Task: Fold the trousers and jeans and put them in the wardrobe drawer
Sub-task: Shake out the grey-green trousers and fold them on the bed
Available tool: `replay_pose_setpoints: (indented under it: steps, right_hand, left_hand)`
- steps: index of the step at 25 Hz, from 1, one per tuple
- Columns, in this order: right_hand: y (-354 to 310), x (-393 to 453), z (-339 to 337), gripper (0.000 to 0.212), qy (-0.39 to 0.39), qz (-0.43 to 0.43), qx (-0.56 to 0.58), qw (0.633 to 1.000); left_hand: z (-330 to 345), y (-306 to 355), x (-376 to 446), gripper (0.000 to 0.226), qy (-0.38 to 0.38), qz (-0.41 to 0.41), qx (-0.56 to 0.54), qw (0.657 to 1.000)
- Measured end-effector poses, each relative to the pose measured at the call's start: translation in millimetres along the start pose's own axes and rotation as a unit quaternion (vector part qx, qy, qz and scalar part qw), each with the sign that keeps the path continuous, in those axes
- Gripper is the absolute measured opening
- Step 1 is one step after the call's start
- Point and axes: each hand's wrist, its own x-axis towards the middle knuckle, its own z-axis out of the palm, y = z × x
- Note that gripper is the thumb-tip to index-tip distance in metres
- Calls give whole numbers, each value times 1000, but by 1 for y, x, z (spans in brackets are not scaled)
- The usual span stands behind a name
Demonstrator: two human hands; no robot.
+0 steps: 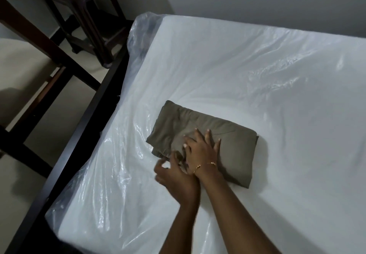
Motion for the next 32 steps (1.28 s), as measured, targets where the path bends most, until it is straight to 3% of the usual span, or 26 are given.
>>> replay_pose_setpoints:
  steps: [1,2,4,6,8,13,22,29,32]
  right_hand:
    - [4,-14,10,47,68,12,-2,998]
    - [10,-28,19,51,106,21,-16,994]
    - [20,-51,38,54,133,50,-59,988]
    - [28,-65,55,62,148,59,-98,982]
    - [29,-64,62,76,156,57,-114,980]
    - [33,-15,49,86,185,36,-135,973]
    - [38,110,-2,77,132,-58,-186,972]
    - [37,149,0,72,106,-66,-178,976]
    - [37,147,-3,69,82,-66,-195,975]
  left_hand:
    - [-9,-5,5,42,43,157,62,985]
    - [-14,-13,15,43,42,321,114,939]
    - [-24,-31,43,51,-46,525,214,823]
    - [-30,-44,69,65,-133,588,302,739]
    - [-33,-49,85,65,-153,610,361,688]
    - [-13,-24,112,51,-108,597,391,692]
    - [37,29,190,50,-62,532,460,708]
    - [60,33,211,50,-68,485,492,719]
    - [59,40,203,57,-114,433,509,735]
